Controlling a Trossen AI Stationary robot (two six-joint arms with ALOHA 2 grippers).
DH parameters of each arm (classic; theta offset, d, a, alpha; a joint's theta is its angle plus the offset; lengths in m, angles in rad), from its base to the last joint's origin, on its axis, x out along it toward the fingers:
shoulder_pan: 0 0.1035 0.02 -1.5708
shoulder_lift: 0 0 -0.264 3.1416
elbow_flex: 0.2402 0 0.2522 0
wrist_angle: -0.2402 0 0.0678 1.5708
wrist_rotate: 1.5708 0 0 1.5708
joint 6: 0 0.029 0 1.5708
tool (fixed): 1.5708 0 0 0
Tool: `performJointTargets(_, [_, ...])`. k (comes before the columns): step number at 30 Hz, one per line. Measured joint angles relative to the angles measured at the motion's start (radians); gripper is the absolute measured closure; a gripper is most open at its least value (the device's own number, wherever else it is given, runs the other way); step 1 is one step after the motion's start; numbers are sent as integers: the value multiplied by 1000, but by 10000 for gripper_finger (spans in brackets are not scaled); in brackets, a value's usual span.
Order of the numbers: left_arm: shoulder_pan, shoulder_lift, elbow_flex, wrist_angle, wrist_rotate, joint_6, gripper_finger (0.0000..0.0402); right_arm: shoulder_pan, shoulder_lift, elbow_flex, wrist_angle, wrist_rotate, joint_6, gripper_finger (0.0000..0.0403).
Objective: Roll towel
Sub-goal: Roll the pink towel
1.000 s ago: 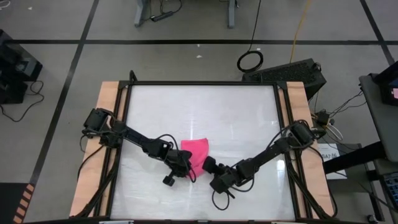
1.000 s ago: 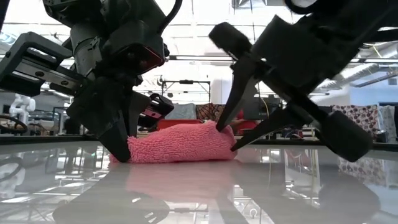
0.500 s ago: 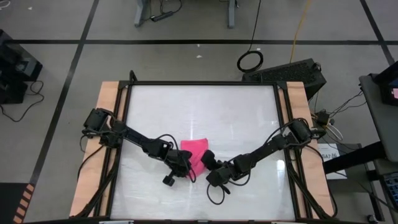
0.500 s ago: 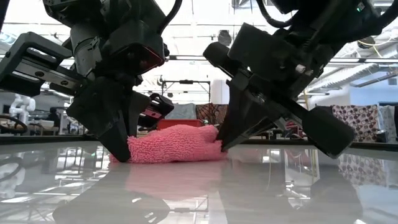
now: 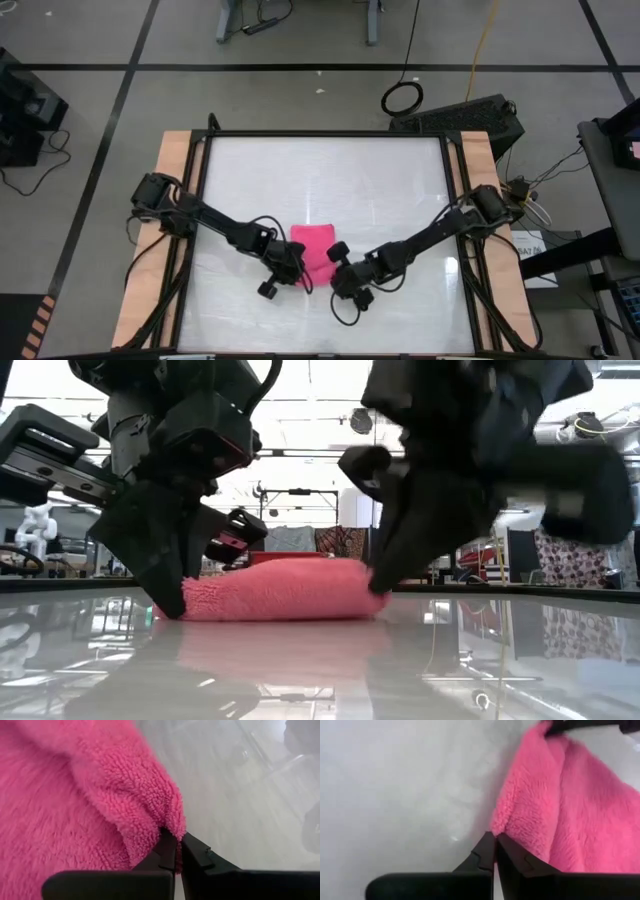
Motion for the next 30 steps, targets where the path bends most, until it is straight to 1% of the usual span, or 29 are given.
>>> performJointTargets(2, [0,-28,-4,-19,-13,0,391,-1,-19,2,13,-60,84,402])
performJointTargets(6, [0,-70,-5,-26,-21,-1,391,-4,-36,2,13,-104,179,402])
performJointTargets(8, [0,-77,-4,-23,-20,-9,391,-15,-39,2,24,-158,228,403])
performJointTargets(11, [0,-76,-4,-21,-20,-66,391,-40,-40,1,22,-242,325,403])
performJointTargets(15, [4,-76,-4,-17,-13,-147,391,-60,-40,-16,35,-260,454,403])
performJointTargets(18, [4,-77,-4,-5,21,-196,391,-68,-40,-27,71,-288,529,403])
performJointTargets(25, [6,-77,-4,85,101,-281,391,-57,-40,-27,80,-287,661,403])
performJointTargets(30, [27,-79,-3,104,112,-344,391,-54,-40,-27,61,-287,746,402])
